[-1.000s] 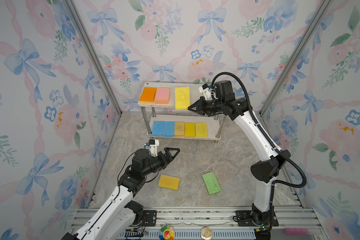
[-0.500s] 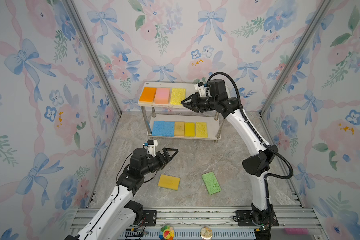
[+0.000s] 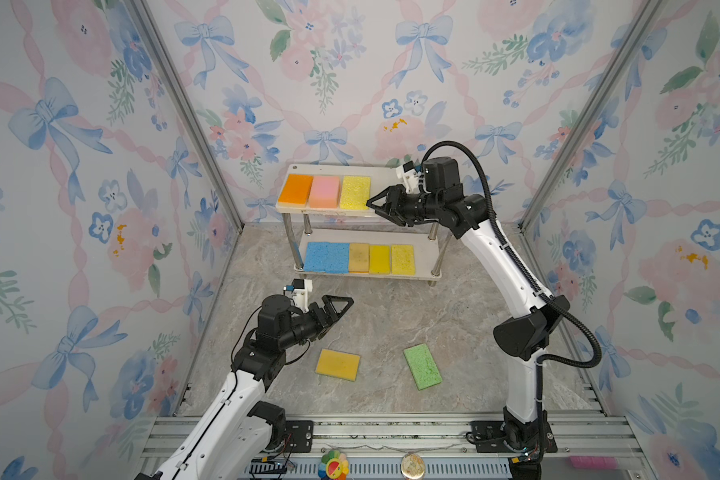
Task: Place and organize the cleaning sponges onto the shelf
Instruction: 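Set the pale yellow sponge beside the pink sponge and open the right gripper, then lower the right gripper to the green sponge on the table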
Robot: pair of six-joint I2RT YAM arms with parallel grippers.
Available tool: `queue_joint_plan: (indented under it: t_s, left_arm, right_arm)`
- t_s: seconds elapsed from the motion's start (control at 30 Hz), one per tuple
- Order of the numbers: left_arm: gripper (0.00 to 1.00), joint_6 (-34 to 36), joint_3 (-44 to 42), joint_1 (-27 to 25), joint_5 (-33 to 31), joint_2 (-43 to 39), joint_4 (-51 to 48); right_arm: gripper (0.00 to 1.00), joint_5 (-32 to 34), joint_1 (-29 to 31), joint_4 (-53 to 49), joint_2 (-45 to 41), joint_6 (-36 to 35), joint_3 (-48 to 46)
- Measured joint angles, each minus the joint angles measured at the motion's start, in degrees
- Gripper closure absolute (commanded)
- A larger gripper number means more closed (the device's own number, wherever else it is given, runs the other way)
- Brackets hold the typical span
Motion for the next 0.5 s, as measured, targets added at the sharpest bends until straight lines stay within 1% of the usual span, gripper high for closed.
queue_joint_plan:
  t_s: [0.13,0.23,0.3,0.37,0.43,0.47,0.5]
  left_arm:
    - [0.02,3.41,1.70,0.68,-2.16,0.15,-5.92]
    - [0.02,6.71,4.31,0.79,-4.59,0.92,-11.04]
    - [0.02,8.26,5.18,0.85,-5.95,1.09,-13.33]
    - [0.02,9.57,5.44,0.85,-7.19,1.29,-15.47]
    - [0.02,10.71,5.49,0.83,-8.00,2.10,-17.55]
    - [0.02,11.08,5.49,0.76,-8.15,2.58,-18.27]
    - [0.02,11.52,5.49,0.50,-8.48,3.17,-19.08]
  right_arm:
    - [0.51,1.53,1.01,-0.74,-1.55,-1.66,0.00]
    - [0.51,3.61,2.95,-3.98,-3.34,-4.70,-0.50]
    - [0.50,5.25,4.37,-6.21,-5.57,-7.08,-2.71]
    - [0.49,6.97,5.86,-8.35,-8.90,-9.55,-6.71]
    - [0.47,9.25,7.10,-9.64,-14.40,-11.61,-14.47]
    - [0.44,9.79,7.48,-9.79,-16.92,-12.28,-18.25]
    - [0.40,10.43,7.80,-9.86,-20.72,-12.68,-24.02]
